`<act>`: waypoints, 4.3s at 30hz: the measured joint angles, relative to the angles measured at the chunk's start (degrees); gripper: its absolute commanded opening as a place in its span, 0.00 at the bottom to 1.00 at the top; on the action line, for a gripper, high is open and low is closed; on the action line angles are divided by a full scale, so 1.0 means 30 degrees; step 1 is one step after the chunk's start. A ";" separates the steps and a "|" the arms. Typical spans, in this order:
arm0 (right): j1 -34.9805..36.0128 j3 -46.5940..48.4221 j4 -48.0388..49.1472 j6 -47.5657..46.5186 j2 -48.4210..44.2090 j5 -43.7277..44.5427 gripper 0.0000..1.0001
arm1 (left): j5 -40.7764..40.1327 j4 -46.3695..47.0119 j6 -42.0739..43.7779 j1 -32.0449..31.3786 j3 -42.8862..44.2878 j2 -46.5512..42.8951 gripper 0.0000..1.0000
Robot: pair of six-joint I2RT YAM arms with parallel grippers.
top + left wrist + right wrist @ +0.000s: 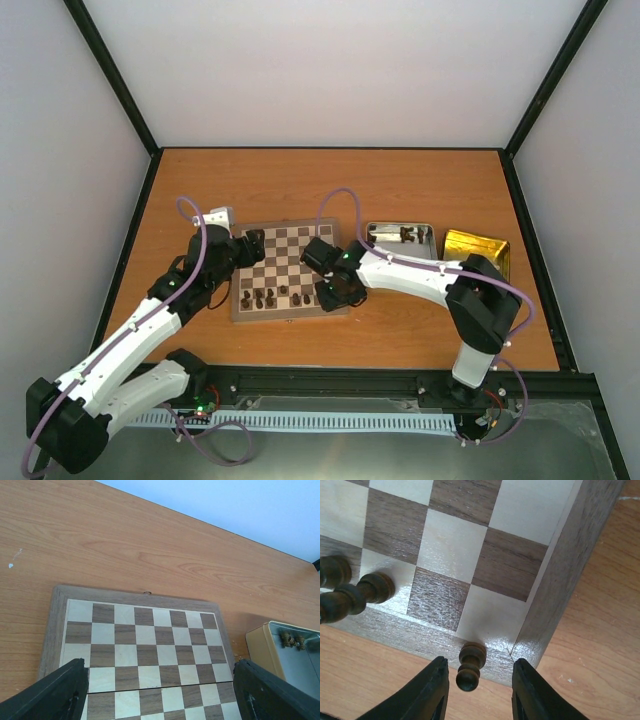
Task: Set up the chess pieces on the board
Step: Adjust the chess piece on the chessboard, then pick up the chess piece from the storage box.
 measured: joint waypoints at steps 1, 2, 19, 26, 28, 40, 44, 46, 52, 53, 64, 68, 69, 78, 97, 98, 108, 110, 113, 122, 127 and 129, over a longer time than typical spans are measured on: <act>0.0000 0.0000 0.0007 -0.0022 0.0109 0.0051 0.31 | -0.0007 0.0000 -0.0015 0.0000 -0.0007 0.0007 0.80; 0.0000 0.0000 0.0036 -0.0051 0.0182 0.0073 0.29 | -0.0007 -0.0007 -0.0036 0.0000 -0.0007 0.0015 0.80; -0.0270 0.1443 0.0393 -0.0022 0.1479 0.0583 0.08 | -0.0015 -0.0051 -0.0124 0.0000 0.0000 0.0131 0.80; -0.1078 0.1996 0.0474 -0.0058 0.2433 0.1217 0.09 | -0.0015 -0.0146 -0.0117 0.0000 0.0000 0.0131 0.81; -0.1100 0.2069 0.0510 -0.0124 0.2455 0.1275 0.10 | -0.0015 -0.0168 -0.0117 0.0000 0.0000 0.0131 0.81; -0.1122 0.2266 0.0546 -0.0160 0.2718 0.1435 0.45 | -0.0015 -0.0379 -0.0117 0.0000 -0.0007 0.0248 0.81; -0.1217 0.2769 0.0503 0.0007 0.2455 0.1588 0.47 | -0.0022 -0.0386 -0.0117 0.0000 -0.0007 0.0262 0.81; -0.1443 0.2958 0.0765 0.0117 0.1770 0.1770 0.46 | -0.0022 -0.0386 -0.0117 0.0000 0.0000 0.0357 0.81; -0.3781 0.1596 0.2310 0.0976 -0.1683 0.3053 0.43 | 0.0058 -0.0393 0.0022 0.0000 0.0029 0.0699 0.81; -0.4488 0.0991 0.2579 0.1078 -0.2295 0.3308 0.42 | 0.0102 -0.0379 0.0073 0.0000 0.0044 0.0750 0.81; -0.9938 -0.3038 0.6040 -0.0313 -0.2142 0.3818 0.36 | 0.1319 0.0124 0.0357 0.0000 0.0699 0.2251 0.81; -1.0134 -0.2922 0.8138 -0.1763 -0.1151 0.2353 0.34 | 0.1647 0.0153 0.0393 0.0000 0.0984 0.2703 0.80; -1.0127 -0.2812 0.8597 -0.2025 -0.0772 0.2047 0.33 | 0.1741 0.0153 0.0393 0.0000 0.1100 0.2820 0.80; -1.0127 -0.2441 1.0892 -0.2761 0.1625 0.0947 0.33 | 0.1945 0.0168 0.0401 0.0000 0.1515 0.3162 0.80; -1.0287 -0.2412 0.9668 -0.2280 0.1800 0.3606 0.34 | 0.2273 0.0160 0.0393 0.0000 0.1829 0.4000 0.80; -1.0295 -0.2412 0.9617 -0.2244 0.1588 0.3599 0.34 | 0.2280 0.0160 0.0393 0.0000 0.1829 0.4029 0.80; -1.0928 -0.2375 1.1176 -0.1610 0.1508 -0.1654 0.35 | 0.2288 0.0146 0.0393 0.0000 0.1967 0.4211 0.79; -1.1067 -0.2229 1.1358 -0.1435 0.2018 -0.2550 0.35 | 0.2288 0.0117 0.0393 0.0000 0.2047 0.4211 0.79; -1.1198 -0.1887 1.1344 -0.1246 0.2834 -0.3483 0.35 | 0.2288 0.0109 0.0401 0.0000 0.2171 0.4211 0.79; -1.1373 -0.0197 0.9457 -0.1151 0.3679 -0.2652 0.23 | 0.2295 0.0087 0.0393 0.0000 0.2186 0.4277 0.79; -1.1344 0.0270 0.8269 -0.1421 0.3541 -0.1202 0.24 | 0.2295 0.0080 0.0393 0.0000 0.2186 0.4284 0.79; -1.1344 0.0313 0.7927 -0.1625 0.3519 -0.0656 0.27 | 0.2302 0.0080 0.0393 0.0000 0.2186 0.4284 0.80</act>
